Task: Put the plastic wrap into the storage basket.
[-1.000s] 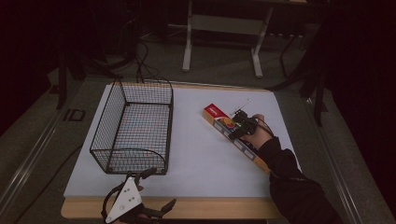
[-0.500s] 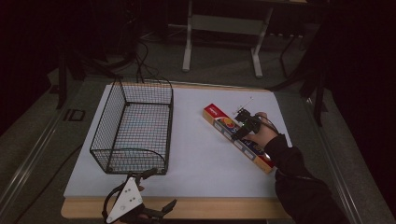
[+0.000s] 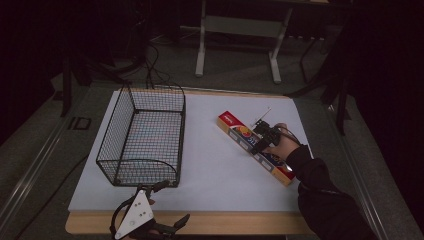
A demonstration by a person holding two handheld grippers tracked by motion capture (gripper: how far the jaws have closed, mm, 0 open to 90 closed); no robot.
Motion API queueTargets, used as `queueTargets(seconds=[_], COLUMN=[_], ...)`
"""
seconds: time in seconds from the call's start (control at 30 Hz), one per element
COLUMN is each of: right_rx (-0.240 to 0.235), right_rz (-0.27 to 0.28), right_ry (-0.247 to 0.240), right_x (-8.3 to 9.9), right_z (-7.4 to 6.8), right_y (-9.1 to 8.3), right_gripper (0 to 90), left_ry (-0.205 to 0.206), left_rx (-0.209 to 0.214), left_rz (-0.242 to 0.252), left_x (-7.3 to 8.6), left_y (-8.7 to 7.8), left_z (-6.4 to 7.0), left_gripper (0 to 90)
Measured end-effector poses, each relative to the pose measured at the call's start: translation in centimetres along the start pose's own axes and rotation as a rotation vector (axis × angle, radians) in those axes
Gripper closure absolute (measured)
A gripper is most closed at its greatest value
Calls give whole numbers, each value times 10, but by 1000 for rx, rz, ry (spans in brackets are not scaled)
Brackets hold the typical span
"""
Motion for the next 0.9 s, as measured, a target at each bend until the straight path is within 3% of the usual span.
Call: queueTargets(seconds=[0.13, 0.33, 0.6, 0.9], right_rx=[-12, 45, 16, -7], right_rz=[-4, -51, -61, 39], right_ry=[9, -28, 18, 66], right_x=[-2, -3, -2, -15], right_z=[-2, -5, -9, -11], right_y=[5, 10, 6, -22], right_gripper=[310, 374, 403, 404], left_ry=[0, 4, 2, 3], left_rx=[1, 3, 4, 3], left_rz=[-2, -5, -6, -5], left_x=[1, 1, 1, 1], left_y=[1, 1, 1, 2], left_z=[0, 0, 0, 0], left_gripper=[8, 8, 7, 8])
Point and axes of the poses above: each handheld gripper's, and its own axes: y roughly forward along the jaws, x roughly out of its underside, z roughly to its right, the point moved 9 cm from there along y, roughly forward along the jaws, and after that the axes turned 10 degrees about y, right-handed, at the moved point
